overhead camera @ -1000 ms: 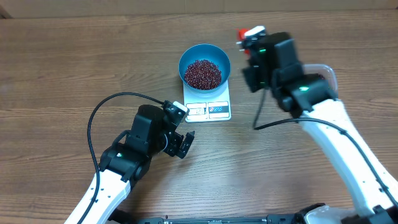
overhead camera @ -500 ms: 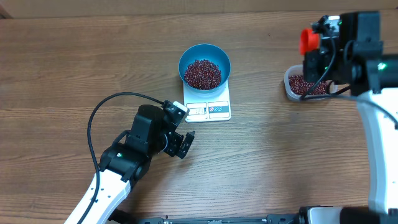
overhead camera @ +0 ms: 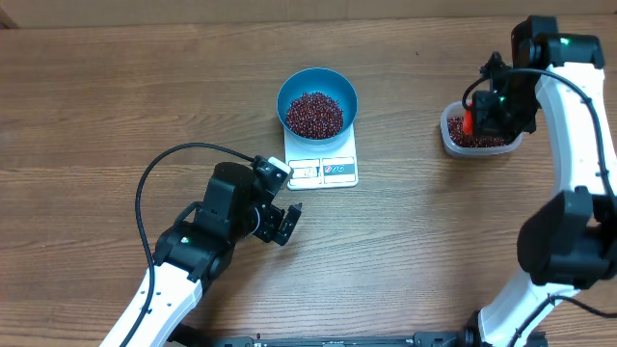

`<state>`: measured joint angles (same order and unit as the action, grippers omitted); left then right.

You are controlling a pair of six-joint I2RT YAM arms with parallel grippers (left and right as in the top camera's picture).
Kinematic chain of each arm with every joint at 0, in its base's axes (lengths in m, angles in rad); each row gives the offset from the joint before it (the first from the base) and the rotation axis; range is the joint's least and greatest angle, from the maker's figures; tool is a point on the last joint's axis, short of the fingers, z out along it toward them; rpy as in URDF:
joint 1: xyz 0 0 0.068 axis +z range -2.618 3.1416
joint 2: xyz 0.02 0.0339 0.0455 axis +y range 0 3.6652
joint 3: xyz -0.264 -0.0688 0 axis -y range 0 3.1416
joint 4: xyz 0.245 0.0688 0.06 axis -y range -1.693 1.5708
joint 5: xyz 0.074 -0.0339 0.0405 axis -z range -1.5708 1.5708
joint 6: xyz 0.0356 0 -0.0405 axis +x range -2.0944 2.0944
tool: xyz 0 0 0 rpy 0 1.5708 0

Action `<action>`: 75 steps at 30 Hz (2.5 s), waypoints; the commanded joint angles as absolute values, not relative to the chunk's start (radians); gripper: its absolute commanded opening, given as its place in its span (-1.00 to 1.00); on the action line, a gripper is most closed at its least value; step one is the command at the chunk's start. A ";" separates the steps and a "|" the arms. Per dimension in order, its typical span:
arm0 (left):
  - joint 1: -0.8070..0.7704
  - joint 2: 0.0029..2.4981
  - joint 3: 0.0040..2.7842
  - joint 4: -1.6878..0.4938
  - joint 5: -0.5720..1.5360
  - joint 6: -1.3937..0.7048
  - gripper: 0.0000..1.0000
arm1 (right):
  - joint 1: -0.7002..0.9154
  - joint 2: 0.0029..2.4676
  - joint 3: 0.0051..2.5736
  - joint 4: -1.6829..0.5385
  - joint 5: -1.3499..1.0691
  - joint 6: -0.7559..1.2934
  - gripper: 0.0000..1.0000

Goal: Scoop item into bowl and weigh 150g on scale
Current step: 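Bring the empty scoop back over the bean tub with the right gripper, then dip the scoop into the beans and drag it to fill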

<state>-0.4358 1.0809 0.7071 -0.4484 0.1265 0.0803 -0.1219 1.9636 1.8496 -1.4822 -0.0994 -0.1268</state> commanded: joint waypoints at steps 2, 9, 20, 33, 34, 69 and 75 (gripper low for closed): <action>-0.432 1.085 0.704 -0.448 0.120 0.071 0.99 | -0.146 1.995 1.872 -1.460 -0.078 -0.130 -0.93; -0.432 1.085 0.704 -0.448 0.120 0.071 0.99 | -0.152 2.042 1.871 -1.422 -0.076 -0.136 -0.93; -0.432 1.085 0.704 -0.448 0.120 0.071 0.99 | -0.158 2.091 1.871 -1.407 -0.043 -0.139 -0.93; -0.432 1.085 0.704 -0.448 0.120 0.071 0.99 | -0.186 2.091 1.871 -1.355 -0.047 -0.138 -0.93; -0.432 1.085 0.704 -0.448 0.120 0.071 0.99 | -0.186 2.091 1.871 -1.349 -0.046 -0.134 -0.93; -0.432 1.085 0.704 -0.448 0.120 0.071 0.99 | -0.186 2.090 1.871 -1.258 -0.016 -0.014 -0.93; -0.432 1.085 0.704 -0.448 0.120 0.071 0.99 | -0.186 2.083 1.895 -1.316 -0.017 -0.034 -0.93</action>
<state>-0.4358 1.0809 0.7071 -0.4484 0.1265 0.0803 -0.1833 2.0903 1.8515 -1.2984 -0.0254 -0.0269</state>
